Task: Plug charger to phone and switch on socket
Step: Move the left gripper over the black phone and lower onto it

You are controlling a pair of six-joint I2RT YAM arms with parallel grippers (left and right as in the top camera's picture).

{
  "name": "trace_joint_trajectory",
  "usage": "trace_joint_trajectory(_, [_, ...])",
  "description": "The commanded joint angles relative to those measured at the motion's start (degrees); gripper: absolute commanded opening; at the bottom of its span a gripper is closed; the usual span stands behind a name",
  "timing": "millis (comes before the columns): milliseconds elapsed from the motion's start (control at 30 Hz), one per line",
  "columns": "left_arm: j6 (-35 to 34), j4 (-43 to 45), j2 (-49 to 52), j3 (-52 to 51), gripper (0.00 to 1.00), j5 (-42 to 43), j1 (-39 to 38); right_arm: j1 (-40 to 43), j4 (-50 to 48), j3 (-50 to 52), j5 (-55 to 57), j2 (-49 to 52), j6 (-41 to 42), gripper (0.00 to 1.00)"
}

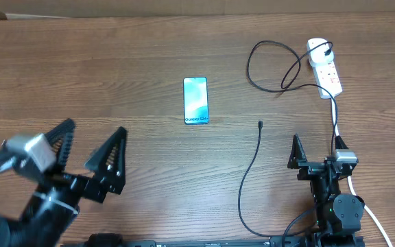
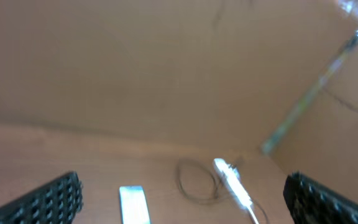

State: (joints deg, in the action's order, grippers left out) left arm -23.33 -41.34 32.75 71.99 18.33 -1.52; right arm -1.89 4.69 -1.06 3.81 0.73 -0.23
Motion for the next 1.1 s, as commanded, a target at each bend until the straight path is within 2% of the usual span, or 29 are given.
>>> trace_joint_trajectory(0, [4.07,-4.37,10.91,11.58,1.00,9.70,-0.37,0.02,-0.26,0.61,-0.09,-0.57,-0.26,1.00])
trace_joint_trajectory(100, [1.57,-7.15,17.70,18.23,1.00,8.50,-0.37,0.02,-0.26,0.61,-0.09,-0.57,-0.26,1.00])
trace_joint_trajectory(167, [0.37,-13.18,23.96,25.44,1.00,8.55,-0.46,0.02,-0.24,0.61,-0.09,-0.57,-0.26,1.00])
trace_joint_trajectory(200, [0.63,-22.84,31.01,34.21,1.00,6.58,-0.87,0.04,-0.26,0.61,-0.09,-0.57,-0.26,1.00])
trace_joint_trajectory(233, [2.60,-33.79,39.01,44.00,1.00,-0.39,-2.23,0.02,-0.26,0.61,-0.09,-0.57,-0.26,1.00])
trace_joint_trajectory(333, [2.75,-46.34,49.86,55.89,1.00,-11.74,-5.31,0.02,-0.26,0.61,-0.09,-0.57,-0.26,1.00])
trace_joint_trajectory(367, [2.73,-48.48,52.74,58.51,1.00,-11.34,-6.25,0.02,-0.26,0.61,-0.09,-0.57,-0.26,1.00])
trace_joint_trajectory(433, [2.58,-51.36,58.71,60.81,1.00,-3.13,-7.74,0.04,-0.26,0.61,-0.09,-0.57,-0.26,1.00])
trace_joint_trajectory(533, [0.35,-51.41,65.05,60.52,1.00,-1.53,-8.92,0.02,-0.26,0.61,-0.09,-0.57,-0.26,1.00])
trace_joint_trajectory(633, [-3.23,-51.19,69.64,60.52,1.00,-4.02,-11.78,0.02,-0.26,0.61,-0.09,-0.57,-0.26,1.00])
trace_joint_trajectory(767, [-5.53,-50.03,75.63,60.52,1.00,-14.53,-17.99,0.02,-0.24,0.61,-0.09,-0.57,-0.26,1.00])
trace_joint_trajectory(833, [-6.64,-48.87,78.14,60.50,1.00,-16.65,-19.82,0.02,-0.26,0.61,-0.09,-0.57,-0.26,1.00])
trace_joint_trajectory(1067, [-6.45,-45.33,87.45,60.50,1.00,-15.58,-22.95,0.02,-0.26,0.61,-0.09,-0.57,-0.26,1.00])
